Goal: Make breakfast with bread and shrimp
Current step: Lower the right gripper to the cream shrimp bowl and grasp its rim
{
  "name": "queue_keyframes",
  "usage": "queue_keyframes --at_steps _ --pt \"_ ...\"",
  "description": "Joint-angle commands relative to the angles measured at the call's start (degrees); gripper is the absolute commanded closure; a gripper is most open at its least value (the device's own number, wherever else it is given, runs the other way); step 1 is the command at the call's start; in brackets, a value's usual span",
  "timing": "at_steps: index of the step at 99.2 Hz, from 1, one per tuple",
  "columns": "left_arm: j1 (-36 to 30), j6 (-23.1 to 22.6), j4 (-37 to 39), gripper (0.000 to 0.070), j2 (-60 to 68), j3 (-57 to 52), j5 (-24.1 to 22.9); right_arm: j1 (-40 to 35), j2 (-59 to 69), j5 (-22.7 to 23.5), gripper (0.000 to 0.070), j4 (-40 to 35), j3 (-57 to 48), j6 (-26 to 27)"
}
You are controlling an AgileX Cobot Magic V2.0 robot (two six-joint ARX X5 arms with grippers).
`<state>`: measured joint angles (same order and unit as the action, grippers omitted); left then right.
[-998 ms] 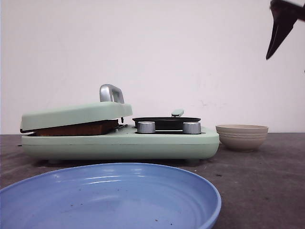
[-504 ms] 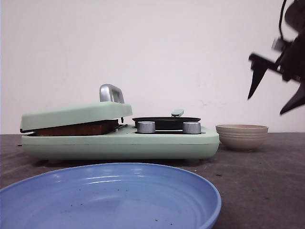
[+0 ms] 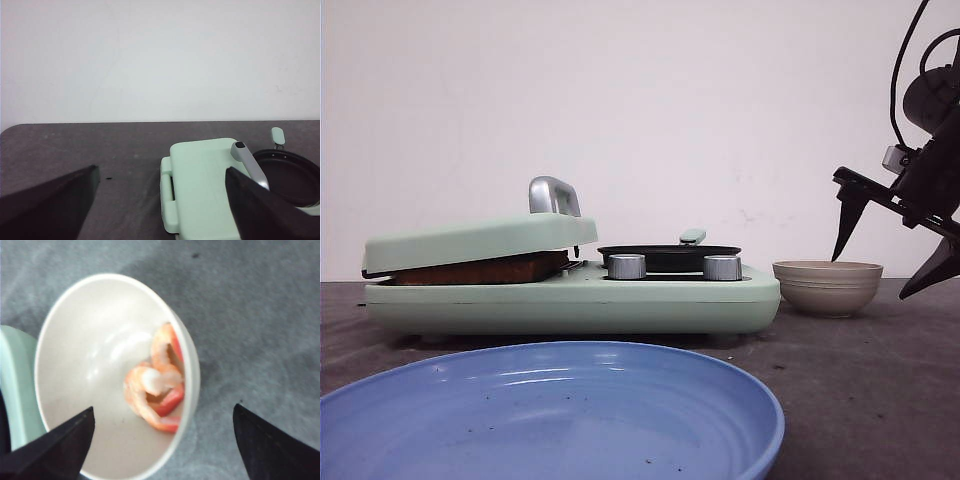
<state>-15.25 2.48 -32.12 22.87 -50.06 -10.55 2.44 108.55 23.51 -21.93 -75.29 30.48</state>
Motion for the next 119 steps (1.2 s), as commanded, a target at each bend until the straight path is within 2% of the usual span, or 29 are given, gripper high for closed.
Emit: queue_keyframes --at_steps 1,10,20,34,49,52,66,80,97,107,119 --pt "-0.11 0.11 0.31 0.0228 0.31 -0.52 0.04 0.04 2.45 1.2 0.0159 0.5 -1.16 0.61" --pt "-0.09 0.11 0.33 0.0228 0.31 -0.52 0.04 -0.15 3.28 2.6 0.0161 0.5 -1.16 0.59" --pt "-0.11 0.11 0.31 0.0228 0.31 -0.52 0.04 -0.5 3.48 1.62 0.0175 0.5 -1.16 0.37" --pt "-0.11 0.13 0.31 0.0228 0.31 -0.52 0.04 -0.87 3.48 1.6 0.0264 1.38 -1.18 0.37" --pt "-0.11 0.15 0.33 0.0228 0.31 -0.52 0.04 -1.33 3.48 1.92 0.0296 1.29 -1.16 -0.33" --pt "-0.11 0.15 0.33 0.0228 0.31 -0.52 0.04 -1.44 3.48 1.95 0.032 1.29 -1.18 -0.52" --pt "-0.11 0.15 0.24 0.0228 0.31 -0.52 0.04 -2.03 3.48 1.44 0.0514 1.16 -1.18 -1.16" --pt "-0.11 0.15 -0.09 0.0228 0.31 -0.52 0.04 -2.32 3.48 0.66 0.0587 1.03 -1.16 -1.14" --pt "-0.11 0.15 -0.07 0.0228 0.31 -0.52 0.04 -2.32 3.48 0.26 0.0609 0.66 -1.16 -1.14" --pt "-0.11 0.15 -0.04 0.0228 0.31 -0.52 0.04 -2.32 3.48 0.31 0.0654 0.66 -1.16 -1.14" --pt "-0.11 0.13 -0.04 0.0228 0.31 -0.52 0.04 -2.29 3.48 0.31 0.0654 0.7 -1.16 -1.14"
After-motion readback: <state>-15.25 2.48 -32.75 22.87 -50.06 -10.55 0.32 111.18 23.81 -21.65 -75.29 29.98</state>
